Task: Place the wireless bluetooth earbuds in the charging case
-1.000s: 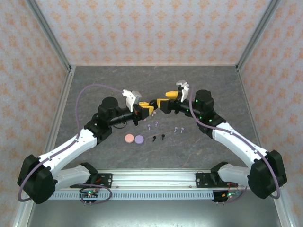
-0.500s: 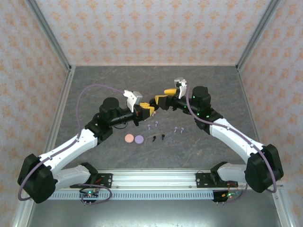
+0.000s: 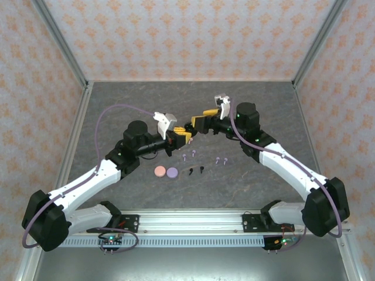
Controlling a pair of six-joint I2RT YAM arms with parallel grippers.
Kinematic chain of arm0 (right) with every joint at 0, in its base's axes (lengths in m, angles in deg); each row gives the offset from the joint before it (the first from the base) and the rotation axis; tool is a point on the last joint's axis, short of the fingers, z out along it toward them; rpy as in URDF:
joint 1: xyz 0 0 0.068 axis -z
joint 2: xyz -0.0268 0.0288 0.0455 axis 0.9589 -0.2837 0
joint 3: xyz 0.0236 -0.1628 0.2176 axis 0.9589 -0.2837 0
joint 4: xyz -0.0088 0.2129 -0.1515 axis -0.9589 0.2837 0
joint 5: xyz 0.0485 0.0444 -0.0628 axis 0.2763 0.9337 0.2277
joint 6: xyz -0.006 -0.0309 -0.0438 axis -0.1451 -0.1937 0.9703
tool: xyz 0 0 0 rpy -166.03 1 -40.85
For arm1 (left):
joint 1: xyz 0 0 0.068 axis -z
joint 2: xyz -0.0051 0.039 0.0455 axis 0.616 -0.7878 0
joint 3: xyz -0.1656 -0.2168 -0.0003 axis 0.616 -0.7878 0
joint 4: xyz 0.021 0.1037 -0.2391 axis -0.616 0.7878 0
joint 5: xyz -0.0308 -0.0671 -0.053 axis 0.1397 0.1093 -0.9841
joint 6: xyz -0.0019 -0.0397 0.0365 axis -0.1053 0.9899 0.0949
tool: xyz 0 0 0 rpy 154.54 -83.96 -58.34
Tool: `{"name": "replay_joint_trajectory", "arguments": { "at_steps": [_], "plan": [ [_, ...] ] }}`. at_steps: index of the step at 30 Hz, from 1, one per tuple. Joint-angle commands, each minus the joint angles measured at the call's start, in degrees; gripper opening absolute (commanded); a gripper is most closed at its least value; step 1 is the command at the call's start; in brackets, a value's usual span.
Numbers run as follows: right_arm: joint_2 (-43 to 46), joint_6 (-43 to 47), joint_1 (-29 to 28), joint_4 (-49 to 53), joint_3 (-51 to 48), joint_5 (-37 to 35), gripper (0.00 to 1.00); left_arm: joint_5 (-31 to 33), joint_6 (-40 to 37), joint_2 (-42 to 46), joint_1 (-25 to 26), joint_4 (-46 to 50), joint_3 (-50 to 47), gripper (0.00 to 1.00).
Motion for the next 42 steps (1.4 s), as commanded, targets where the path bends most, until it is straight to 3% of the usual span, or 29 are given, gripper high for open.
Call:
{"name": "replay_joint_trajectory", "arguments": {
  "at_steps": [1,9,14,24,42],
  "plan": [
    [3.6,-0.4,0.4,2.5,2.1,-1.7,0.85,2.4,-4.2,1.2,0.4,1.2,0.9,0.0],
    [9.2,1.7,0.9,26.3,4.7,-12.6,0.84,1.4,-14.5,7.1,0.4,1.7,-3.6,0.0],
    [7.9,-4.9,0.8,36.2,3.6,-14.8,0.77,2.1,-17.5,12.2,0.4,2.6,-7.2,0.0],
    [-5.4,-13.7,-9.0,42.2,2.5,-20.2,0.56,2.9,-15.9,18.9,0.4,5.8,-12.3,0.0],
    [-24.3,-16.8,-16.2,42.1,6.1,-26.5,0.45,3.4,-16.5,21.1,0.4,7.5,-13.0,0.0]
  ]
}}
